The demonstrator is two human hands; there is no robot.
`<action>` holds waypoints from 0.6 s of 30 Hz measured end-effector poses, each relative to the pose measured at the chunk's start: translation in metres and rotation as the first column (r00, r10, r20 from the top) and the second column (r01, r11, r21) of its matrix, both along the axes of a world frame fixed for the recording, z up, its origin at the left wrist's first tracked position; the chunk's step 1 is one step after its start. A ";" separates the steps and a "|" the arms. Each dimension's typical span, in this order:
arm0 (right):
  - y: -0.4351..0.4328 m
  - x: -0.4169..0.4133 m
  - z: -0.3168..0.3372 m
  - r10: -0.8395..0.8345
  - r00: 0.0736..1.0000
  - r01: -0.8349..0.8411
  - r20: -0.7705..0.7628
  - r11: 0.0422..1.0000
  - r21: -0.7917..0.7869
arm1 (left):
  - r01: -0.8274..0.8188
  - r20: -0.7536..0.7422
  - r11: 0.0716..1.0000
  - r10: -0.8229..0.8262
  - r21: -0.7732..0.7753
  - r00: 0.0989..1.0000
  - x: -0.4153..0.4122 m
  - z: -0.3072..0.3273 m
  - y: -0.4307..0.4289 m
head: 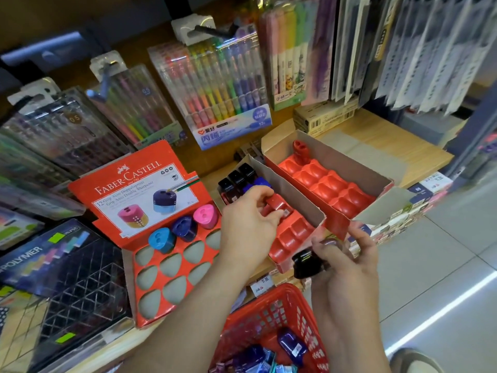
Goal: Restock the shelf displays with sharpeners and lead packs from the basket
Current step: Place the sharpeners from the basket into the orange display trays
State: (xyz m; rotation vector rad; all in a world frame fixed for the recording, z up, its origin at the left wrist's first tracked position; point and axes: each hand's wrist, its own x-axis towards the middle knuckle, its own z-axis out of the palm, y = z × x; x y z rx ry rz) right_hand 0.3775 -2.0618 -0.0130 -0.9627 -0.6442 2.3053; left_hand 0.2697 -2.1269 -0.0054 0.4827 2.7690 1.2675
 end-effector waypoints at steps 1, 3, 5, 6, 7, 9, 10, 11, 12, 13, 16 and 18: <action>0.000 0.000 0.000 -0.019 1.000 0.019 -0.014 1.000 -0.008 | 0.009 -0.019 1.000 -0.009 -0.028 1.000 -0.001 -0.003 0.001; 0.001 0.001 0.002 -0.047 0.998 0.046 -0.036 0.999 -0.028 | 0.037 -0.048 0.996 -0.041 -0.084 0.998 -0.002 -0.006 0.003; 0.001 0.002 0.003 -0.070 0.995 0.066 -0.065 0.996 -0.059 | 0.065 -0.102 0.988 -0.080 -0.142 0.992 -0.003 -0.008 0.003; 0.001 0.003 0.004 -0.079 0.994 0.074 -0.075 0.994 -0.075 | 0.070 -0.128 0.986 -0.090 -0.151 0.988 -0.004 -0.010 0.003; 0.001 0.003 0.005 -0.084 0.994 0.077 -0.073 0.993 -0.084 | 0.073 -0.150 0.985 -0.097 -0.159 0.984 -0.004 -0.011 0.002; 0.001 0.003 0.004 -0.068 0.997 0.064 -0.042 0.994 -0.085 | 0.087 -0.202 0.973 -0.131 -0.214 0.971 -0.005 -0.013 0.001; 0.001 0.003 0.002 -0.053 0.998 0.051 -0.024 0.996 -0.078 | 0.094 -0.222 0.963 -0.153 -0.253 0.963 -0.005 -0.014 0.000; 0.000 0.003 0.001 -0.040 0.999 0.039 -0.011 0.997 -0.069 | 0.098 -0.236 0.954 -0.169 -0.283 0.957 -0.005 -0.014 -0.001; -0.001 0.004 0.000 -0.031 1.000 0.031 0.001 0.998 -0.058 | 0.099 -0.240 0.948 -0.176 -0.303 0.955 -0.006 -0.012 -0.001; -0.002 0.004 -0.001 -0.027 1.000 0.028 0.014 0.999 -0.043 | 0.102 -0.227 0.945 -0.178 -0.312 0.957 -0.006 -0.009 -0.001; -0.003 0.005 0.000 -0.030 0.999 0.030 0.025 0.999 0.013 | 0.101 -0.118 0.977 -0.125 -0.185 0.985 -0.003 -0.001 -0.003; -0.003 0.006 0.000 -0.036 0.999 0.036 -0.013 0.999 0.012 | 0.065 0.074 0.998 -0.066 0.019 0.995 0.011 0.009 -0.008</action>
